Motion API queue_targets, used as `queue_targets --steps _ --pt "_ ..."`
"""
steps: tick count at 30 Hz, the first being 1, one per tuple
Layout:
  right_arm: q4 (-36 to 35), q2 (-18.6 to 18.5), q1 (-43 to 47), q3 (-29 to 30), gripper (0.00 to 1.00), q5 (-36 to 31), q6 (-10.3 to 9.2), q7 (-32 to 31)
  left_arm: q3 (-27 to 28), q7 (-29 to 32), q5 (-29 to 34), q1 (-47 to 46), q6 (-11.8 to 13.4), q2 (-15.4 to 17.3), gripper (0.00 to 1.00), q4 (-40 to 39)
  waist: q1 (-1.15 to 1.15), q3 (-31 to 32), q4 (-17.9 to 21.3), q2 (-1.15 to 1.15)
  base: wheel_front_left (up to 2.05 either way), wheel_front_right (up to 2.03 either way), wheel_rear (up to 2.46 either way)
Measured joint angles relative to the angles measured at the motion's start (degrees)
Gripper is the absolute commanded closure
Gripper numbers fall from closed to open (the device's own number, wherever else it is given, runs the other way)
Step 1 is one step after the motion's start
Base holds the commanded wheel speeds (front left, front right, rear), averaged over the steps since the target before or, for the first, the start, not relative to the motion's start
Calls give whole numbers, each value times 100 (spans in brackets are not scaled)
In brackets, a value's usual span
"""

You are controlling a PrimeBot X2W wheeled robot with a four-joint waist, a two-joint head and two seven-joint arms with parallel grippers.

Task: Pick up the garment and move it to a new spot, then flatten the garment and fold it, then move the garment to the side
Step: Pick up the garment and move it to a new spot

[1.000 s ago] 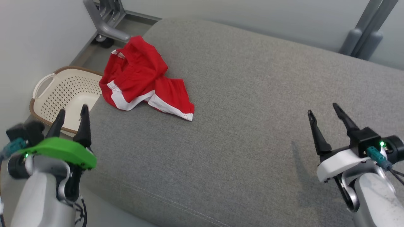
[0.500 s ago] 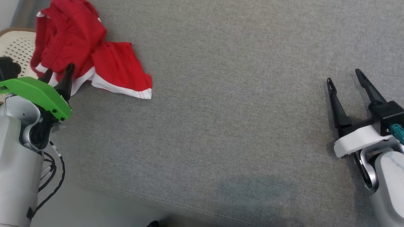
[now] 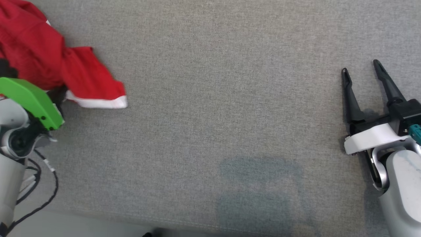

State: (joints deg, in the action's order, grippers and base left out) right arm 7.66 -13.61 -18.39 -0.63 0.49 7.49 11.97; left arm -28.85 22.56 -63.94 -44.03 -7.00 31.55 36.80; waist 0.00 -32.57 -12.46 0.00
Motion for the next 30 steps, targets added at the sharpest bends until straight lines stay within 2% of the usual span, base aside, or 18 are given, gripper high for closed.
queue_targets --steps 5,8,10,16,18,23,26,30 --pt "389 216 -53 -93 0 58 -2 154 -421 233 -500 116 -38 237 100 -1344 0 238 1 0 0 0 0" --pt "649 419 -76 -147 0 112 -2 244 -460 260 -804 115 -38 643 100 -2312 0 410 24 0 0 0 0" --pt "799 568 -97 -178 0 151 -1 277 -472 318 -1013 117 -37 803 100 -2984 0 515 74 0 0 0 0" --pt "955 912 -190 -162 0 301 0 308 -374 403 -1614 118 -37 915 100 -4512 0 715 448 0 0 0 0" --pt "933 968 -180 -137 0 349 1 308 -364 410 -1629 108 88 865 100 -4799 0 759 631 0 0 0 0" --pt "878 1063 -125 -89 0 523 0 308 -542 494 -1589 -117 759 450 100 -5202 0 850 1157 0 0 0 0" --pt "871 1062 -44 -141 0 781 0 308 -789 480 -1298 -294 962 157 100 -5170 0 892 1503 0 0 0 0" --pt "866 1067 43 -219 0 1094 1 308 -1156 289 -958 -321 1112 -298 100 -4604 0 939 1980 0 0 0 0"
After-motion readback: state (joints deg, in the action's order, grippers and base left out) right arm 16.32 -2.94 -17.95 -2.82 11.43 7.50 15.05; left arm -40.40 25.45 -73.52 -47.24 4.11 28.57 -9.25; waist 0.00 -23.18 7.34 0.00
